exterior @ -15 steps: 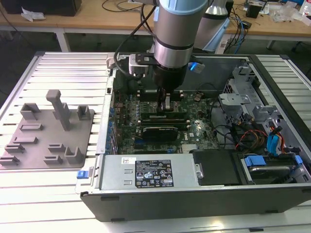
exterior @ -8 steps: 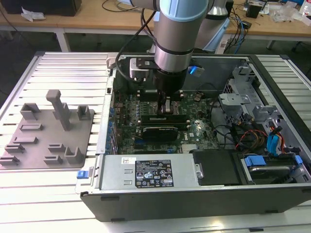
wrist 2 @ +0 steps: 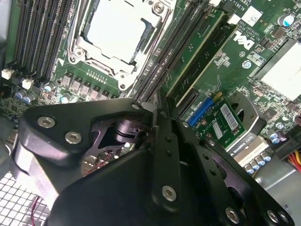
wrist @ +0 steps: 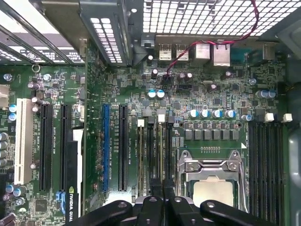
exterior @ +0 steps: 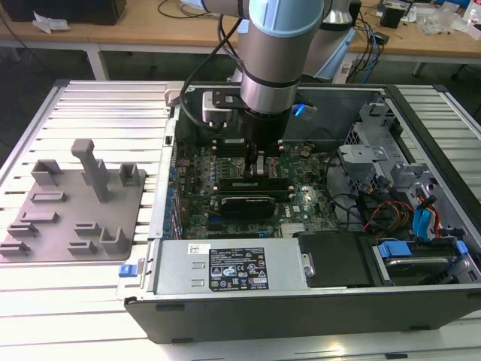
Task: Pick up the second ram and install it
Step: 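Insert the second ram into the second slot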
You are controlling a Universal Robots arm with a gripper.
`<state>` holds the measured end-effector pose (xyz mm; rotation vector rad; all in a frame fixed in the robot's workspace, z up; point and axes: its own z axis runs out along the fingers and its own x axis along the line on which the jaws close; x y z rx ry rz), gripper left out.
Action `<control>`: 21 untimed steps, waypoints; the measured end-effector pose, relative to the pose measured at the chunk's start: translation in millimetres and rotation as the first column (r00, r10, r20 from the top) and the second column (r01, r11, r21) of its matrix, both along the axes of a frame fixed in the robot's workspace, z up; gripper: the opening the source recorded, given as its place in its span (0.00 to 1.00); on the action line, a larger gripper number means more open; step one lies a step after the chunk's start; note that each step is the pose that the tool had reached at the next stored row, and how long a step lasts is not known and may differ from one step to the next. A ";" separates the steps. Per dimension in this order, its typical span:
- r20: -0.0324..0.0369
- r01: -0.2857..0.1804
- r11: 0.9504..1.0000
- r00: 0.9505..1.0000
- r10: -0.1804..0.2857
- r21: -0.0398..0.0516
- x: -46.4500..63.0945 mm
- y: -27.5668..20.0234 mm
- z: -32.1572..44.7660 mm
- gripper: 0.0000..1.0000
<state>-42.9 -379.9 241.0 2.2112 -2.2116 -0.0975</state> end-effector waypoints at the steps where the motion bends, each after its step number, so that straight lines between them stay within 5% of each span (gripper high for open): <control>1: 0.000 0.000 1.000 1.000 0.000 0.003 0.0 0.1 -0.5 0.09; 21: 0.000 0.006 1.000 1.000 -0.006 0.010 0.0 -0.5 -3.1 0.09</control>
